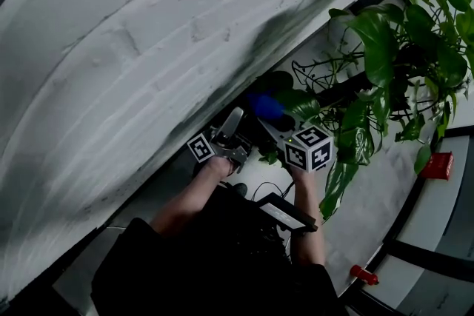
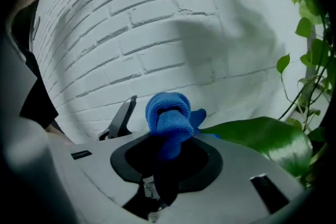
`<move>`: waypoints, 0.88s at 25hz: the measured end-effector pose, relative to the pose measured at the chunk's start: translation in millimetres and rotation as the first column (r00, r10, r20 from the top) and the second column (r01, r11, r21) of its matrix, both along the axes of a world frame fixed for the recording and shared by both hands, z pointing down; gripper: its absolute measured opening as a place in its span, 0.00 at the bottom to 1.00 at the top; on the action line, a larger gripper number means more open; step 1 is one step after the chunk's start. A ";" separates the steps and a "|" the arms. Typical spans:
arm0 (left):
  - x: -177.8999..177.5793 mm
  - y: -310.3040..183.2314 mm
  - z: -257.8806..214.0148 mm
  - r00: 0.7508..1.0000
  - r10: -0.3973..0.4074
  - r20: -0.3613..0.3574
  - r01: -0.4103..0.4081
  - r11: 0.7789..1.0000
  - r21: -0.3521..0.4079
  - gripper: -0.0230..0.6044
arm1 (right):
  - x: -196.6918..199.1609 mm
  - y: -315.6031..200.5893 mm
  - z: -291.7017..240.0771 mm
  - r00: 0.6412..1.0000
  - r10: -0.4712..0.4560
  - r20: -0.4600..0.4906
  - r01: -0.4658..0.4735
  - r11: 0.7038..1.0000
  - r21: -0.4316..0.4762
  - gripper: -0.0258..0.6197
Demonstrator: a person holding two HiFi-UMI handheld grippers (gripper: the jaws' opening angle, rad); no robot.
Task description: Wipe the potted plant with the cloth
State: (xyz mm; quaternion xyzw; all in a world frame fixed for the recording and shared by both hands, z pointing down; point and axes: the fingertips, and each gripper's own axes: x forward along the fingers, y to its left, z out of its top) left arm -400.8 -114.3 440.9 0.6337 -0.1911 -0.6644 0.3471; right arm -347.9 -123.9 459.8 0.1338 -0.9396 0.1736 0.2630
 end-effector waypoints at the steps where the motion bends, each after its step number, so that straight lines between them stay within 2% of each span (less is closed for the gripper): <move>1: -0.6 0.3 0.1 1.000 -0.001 -0.002 0.001 1.000 -0.001 0.51 | -3.3 5.3 -1.8 1.000 -0.012 0.026 0.012 1.000 -0.025 0.23; 4: -2.5 0.2 1.1 1.000 -0.004 -0.002 0.004 1.000 -0.008 0.51 | -3.6 11.3 -14.2 0.993 -0.002 0.114 0.012 0.997 -0.080 0.23; 6: -3.7 -0.2 0.1 1.000 -0.011 0.002 0.011 1.000 -0.009 0.51 | 2.9 5.0 -33.3 0.983 0.031 0.179 -0.018 0.997 -0.071 0.23; 9: 6.3 -3.0 -6.4 1.000 0.007 -0.008 -0.007 1.000 0.003 0.51 | 31.4 -10.9 -80.5 0.956 0.113 0.269 -0.129 0.991 0.045 0.23; 11: 11.8 -1.2 -3.7 0.999 0.042 -0.018 -0.043 0.999 -0.012 0.51 | 47.7 -14.8 -91.0 0.955 0.155 0.254 -0.193 0.972 0.133 0.23; 13: 2.6 3.8 -1.7 1.000 0.024 -0.010 -0.024 0.999 -0.022 0.51 | 40.1 -10.6 -68.8 0.979 0.122 0.162 -0.147 0.977 0.155 0.23; 16: 3.2 -0.2 -13.0 1.000 0.014 0.006 -0.014 1.000 0.008 0.51 | 21.7 8.3 -24.5 1.000 0.010 0.019 -0.012 0.992 0.127 0.23; 18: 8.1 -0.6 -16.0 1.000 0.017 0.020 -0.017 1.000 0.013 0.51 | 9.2 26.6 -7.1 0.997 -0.070 -0.012 0.071 0.991 0.113 0.23; 22: 2.9 1.4 -10.6 0.999 0.003 0.042 -0.003 1.000 -0.001 0.51 | -6.6 41.4 -4.7 0.988 -0.152 0.005 0.150 0.981 0.124 0.23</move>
